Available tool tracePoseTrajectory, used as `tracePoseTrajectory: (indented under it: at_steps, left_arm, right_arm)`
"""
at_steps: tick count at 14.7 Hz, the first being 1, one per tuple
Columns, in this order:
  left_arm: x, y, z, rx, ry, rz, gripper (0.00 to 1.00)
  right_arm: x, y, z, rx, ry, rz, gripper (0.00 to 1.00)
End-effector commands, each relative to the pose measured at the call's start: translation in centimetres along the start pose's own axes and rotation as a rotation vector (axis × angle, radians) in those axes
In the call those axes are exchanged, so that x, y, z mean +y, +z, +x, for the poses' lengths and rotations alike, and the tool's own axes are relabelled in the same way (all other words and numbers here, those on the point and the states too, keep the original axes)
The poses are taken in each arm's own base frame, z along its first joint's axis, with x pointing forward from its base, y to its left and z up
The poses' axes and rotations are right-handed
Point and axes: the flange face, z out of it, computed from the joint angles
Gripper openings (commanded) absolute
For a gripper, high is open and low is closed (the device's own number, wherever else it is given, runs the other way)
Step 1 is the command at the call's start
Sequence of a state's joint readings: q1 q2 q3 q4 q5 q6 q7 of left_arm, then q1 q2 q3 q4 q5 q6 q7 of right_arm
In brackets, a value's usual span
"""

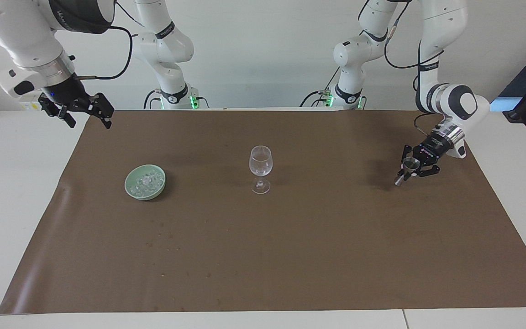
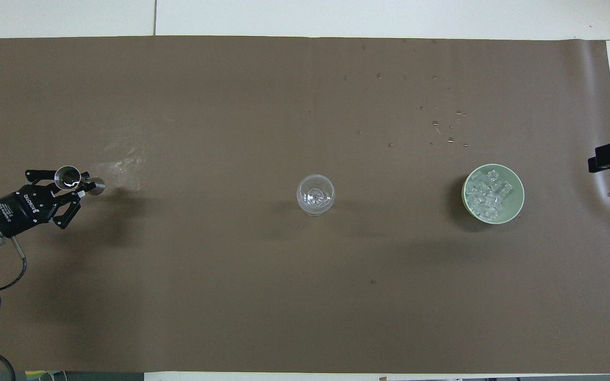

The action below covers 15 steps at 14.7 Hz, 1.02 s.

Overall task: Pour wine and add ice with both arms
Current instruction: 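Lift the metal jigger with the left gripper and carry it over the cup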

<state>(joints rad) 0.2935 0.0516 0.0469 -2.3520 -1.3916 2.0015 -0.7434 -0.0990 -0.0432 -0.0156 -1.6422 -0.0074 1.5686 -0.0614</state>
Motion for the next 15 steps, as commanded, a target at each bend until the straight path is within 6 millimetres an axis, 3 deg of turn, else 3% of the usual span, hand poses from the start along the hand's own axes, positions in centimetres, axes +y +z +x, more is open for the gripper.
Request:
tracePoseTrajectory:
  at_steps: [1, 4, 8, 12, 15]
  left_arm:
    - [-1.5, 1.4, -4.1, -0.025, -0.023, 0.024, 0.0]
    - [-2.5, 3.4, -8.0, -0.027, -0.019, 0.06, 0.0]
    - [-3.6, 7.7, -13.3, 0.012, -0.045, 0.081, 0.0]
    - [-5.9, 13.0, -19.6, 0.075, -0.043, 0.111, 0.0]
    - [-7.6, 17.0, -22.8, 0.173, -0.016, 0.196, 0.0]
  right_arm:
    - [0.1, 0.0, -0.6, 0.003, -0.018, 0.009, 1.0]
    - [0.2, 0.0, -0.6, 0.003, -0.016, 0.009, 1.0]
    - [0.1, 0.0, -0.6, 0.003, -0.018, 0.009, 1.0]
    - [0.1, 0.0, -0.6, 0.002, -0.018, 0.009, 1.0]
    - [0.2, 0.0, -0.6, 0.003, -0.016, 0.009, 1.0]
